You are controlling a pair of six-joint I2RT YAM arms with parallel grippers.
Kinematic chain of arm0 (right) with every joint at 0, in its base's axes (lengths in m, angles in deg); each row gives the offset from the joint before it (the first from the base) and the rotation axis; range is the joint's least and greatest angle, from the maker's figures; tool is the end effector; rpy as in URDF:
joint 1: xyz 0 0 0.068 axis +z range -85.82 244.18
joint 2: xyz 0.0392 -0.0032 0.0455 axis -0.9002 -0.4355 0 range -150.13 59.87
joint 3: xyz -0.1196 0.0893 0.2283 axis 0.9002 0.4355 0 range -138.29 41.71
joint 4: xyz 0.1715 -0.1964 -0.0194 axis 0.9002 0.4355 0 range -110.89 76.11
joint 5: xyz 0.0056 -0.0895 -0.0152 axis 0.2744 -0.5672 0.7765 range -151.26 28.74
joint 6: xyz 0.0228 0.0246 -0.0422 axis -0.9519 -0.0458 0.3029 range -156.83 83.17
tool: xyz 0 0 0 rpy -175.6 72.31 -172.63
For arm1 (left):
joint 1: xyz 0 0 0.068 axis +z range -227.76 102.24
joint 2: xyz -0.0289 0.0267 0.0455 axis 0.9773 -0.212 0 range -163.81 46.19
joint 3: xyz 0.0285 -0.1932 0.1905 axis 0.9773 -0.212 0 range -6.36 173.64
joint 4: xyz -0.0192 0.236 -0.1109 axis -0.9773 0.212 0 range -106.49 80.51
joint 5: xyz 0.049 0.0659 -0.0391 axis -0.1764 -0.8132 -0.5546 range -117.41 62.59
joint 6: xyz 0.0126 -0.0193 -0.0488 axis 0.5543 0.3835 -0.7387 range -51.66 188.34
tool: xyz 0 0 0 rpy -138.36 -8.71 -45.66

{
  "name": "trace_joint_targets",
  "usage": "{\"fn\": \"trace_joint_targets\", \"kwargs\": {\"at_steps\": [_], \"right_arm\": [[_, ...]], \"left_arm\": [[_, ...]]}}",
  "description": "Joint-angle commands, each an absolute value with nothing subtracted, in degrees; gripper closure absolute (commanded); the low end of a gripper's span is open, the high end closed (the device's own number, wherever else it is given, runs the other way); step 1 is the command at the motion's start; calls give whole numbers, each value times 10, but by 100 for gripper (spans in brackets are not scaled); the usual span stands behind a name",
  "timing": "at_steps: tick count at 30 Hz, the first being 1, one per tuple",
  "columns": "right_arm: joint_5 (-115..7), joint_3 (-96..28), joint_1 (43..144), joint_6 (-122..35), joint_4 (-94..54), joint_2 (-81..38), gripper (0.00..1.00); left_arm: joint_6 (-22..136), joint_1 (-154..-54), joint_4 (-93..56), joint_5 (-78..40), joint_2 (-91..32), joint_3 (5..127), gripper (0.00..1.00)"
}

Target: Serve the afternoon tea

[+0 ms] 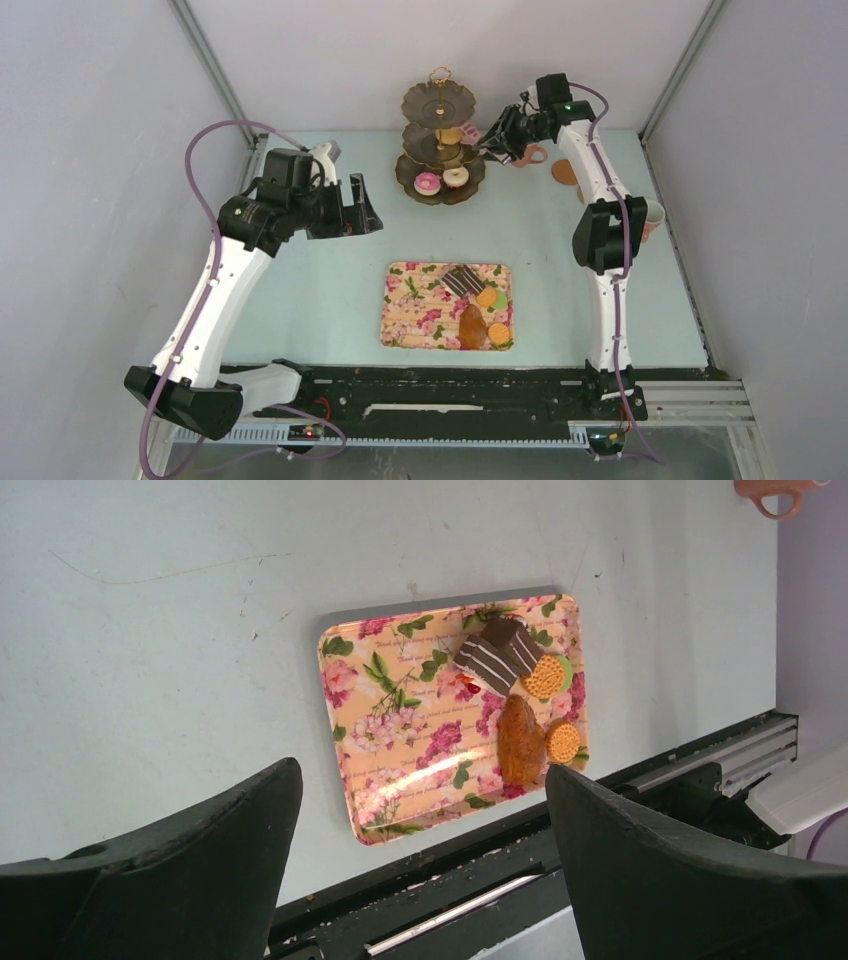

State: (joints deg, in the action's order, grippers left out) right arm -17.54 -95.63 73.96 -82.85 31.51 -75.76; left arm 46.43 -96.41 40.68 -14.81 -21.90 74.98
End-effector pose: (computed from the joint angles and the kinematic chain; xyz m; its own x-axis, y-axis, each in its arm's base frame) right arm 0.5033 0.1118 0.2881 -0.9283 0.3676 -0.0550 0.1639 0.5375 0.8272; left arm 0.2103 -0.0792 0.3975 -0.7818 -0.1205 -0.6118 0.1824 0.8940 -0.4092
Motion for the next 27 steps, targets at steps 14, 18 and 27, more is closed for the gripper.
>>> {"fn": "trace_joint_targets", "kwargs": {"at_steps": [14, 18, 27], "right_arm": [[-176, -720, 688, -697, 401, -495, 67], [-193, -583, 663, -629, 426, -366, 68], [-355, -349, 777, -535, 483, -171, 67]], "left_arm": [[449, -961, 385, -110, -206, 757, 2], [430, -962, 379, -99, -188, 740, 2], [325, -970, 328, -19, -121, 645, 2]]}}
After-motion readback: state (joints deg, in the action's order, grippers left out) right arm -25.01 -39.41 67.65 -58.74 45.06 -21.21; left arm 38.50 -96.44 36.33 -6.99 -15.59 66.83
